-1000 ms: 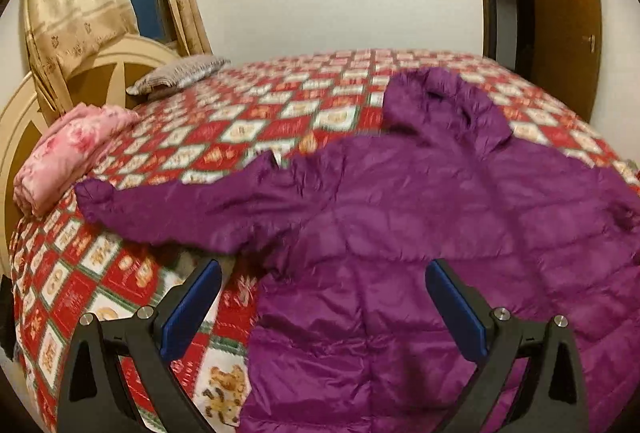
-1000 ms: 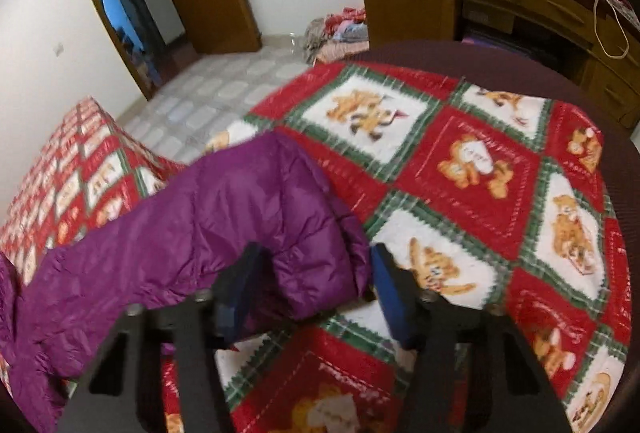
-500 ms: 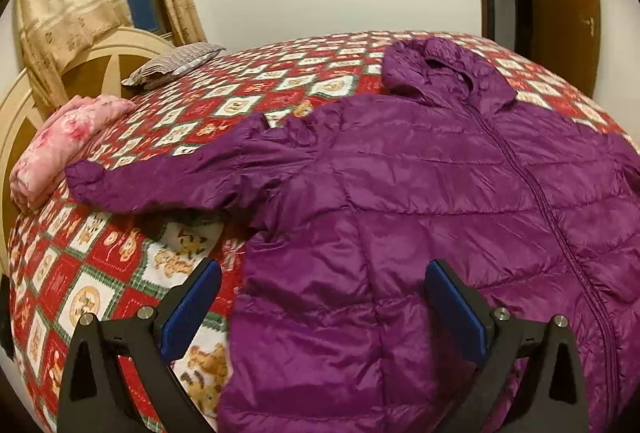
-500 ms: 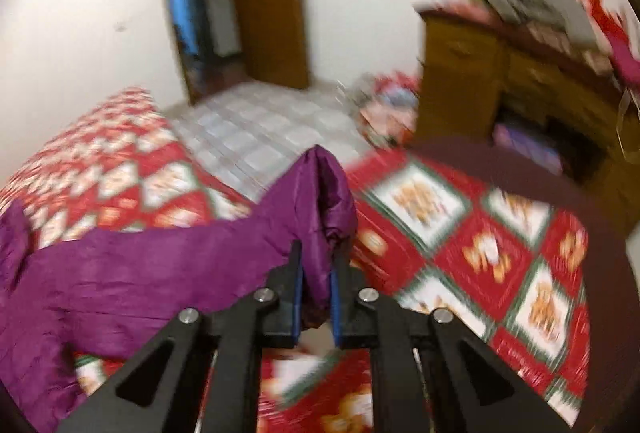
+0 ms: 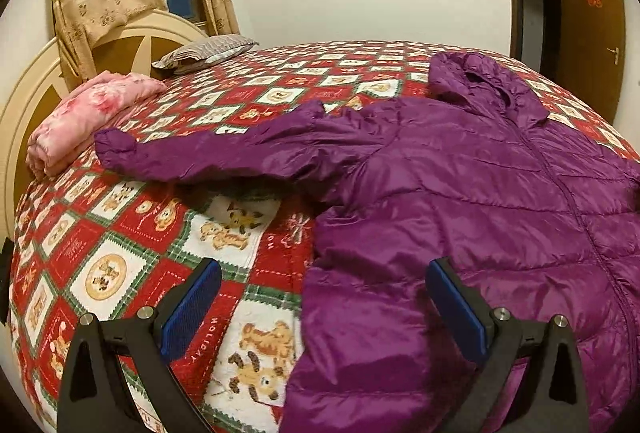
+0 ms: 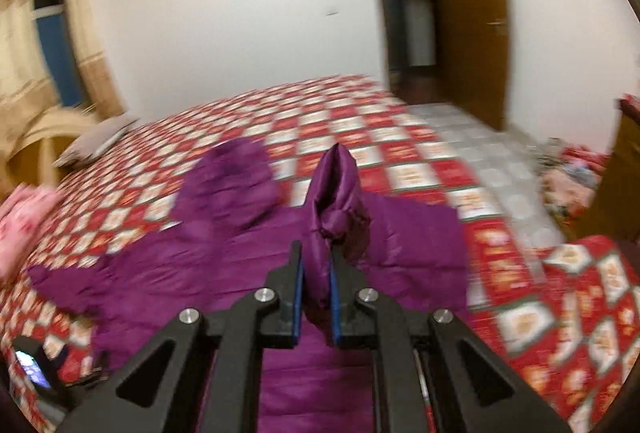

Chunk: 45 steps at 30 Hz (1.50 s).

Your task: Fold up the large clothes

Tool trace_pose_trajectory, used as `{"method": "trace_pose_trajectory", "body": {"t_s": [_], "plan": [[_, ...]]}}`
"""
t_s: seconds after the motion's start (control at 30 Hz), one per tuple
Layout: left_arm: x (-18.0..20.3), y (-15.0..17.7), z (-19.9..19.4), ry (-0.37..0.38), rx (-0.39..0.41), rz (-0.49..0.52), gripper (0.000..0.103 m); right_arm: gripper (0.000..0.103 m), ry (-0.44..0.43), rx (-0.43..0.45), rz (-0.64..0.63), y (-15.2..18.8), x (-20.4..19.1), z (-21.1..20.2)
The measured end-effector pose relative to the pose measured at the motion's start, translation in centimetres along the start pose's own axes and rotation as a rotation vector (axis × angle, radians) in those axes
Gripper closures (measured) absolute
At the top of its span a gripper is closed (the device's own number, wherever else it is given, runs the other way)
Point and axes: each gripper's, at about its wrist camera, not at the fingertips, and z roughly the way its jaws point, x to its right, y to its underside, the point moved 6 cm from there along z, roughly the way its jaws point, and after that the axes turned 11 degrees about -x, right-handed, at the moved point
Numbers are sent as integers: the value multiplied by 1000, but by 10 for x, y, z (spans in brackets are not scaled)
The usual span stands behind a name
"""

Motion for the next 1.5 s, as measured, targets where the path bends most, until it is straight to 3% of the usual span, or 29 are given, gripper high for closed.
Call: {"method": "trace_pose_trajectory", "body": {"t_s": [0.13,0.37,0.67,0.77,0.83,0.87,0.9,1.0,1.03,1.1,1.13,1.23,1.3,1.37,1.5], "plan": [[-7,4,11,-2,-15,-12,1,90,-88,-44,-50,10,-54,25],[-14,12,30,79,-68,-85,1,90,-241,-137,-117,31,-143,71],[-17,17,30,111,-42,-106,1,89,-410,-257,-161,63,-215,121],[-19,19,30,118,-35,-108,1,76,-490,-287,-170,70,-232,130],[-18,19,29,120,-34,-107,1,47,-535,-310,-166,71,-236,132],[-18,19,29,120,-33,-108,1,24,-553,-327,-154,70,-237,131],[-18,19,29,119,-34,-107,1,16,-563,-327,-145,69,-237,129],[-18,19,29,117,-36,-106,1,17,-604,-279,-129,59,-228,111],[-17,19,29,116,-40,-105,1,20,-597,-256,-128,55,-221,103],[-17,18,30,115,-51,-104,1,53,-538,-195,-146,49,-202,89],[-17,17,30,111,-64,-101,1,57,-481,-181,-160,47,-196,89],[-8,4,21,130,-85,-32,1,61,-241,-142,-191,41,-151,94],[-2,-13,2,105,-24,12,1,61,-63,-121,-205,37,-110,101],[6,-39,-22,71,74,43,1,64,30,-113,-191,31,-75,108],[27,-84,-27,50,121,41,1,73,111,-141,-70,26,-14,122]]}}
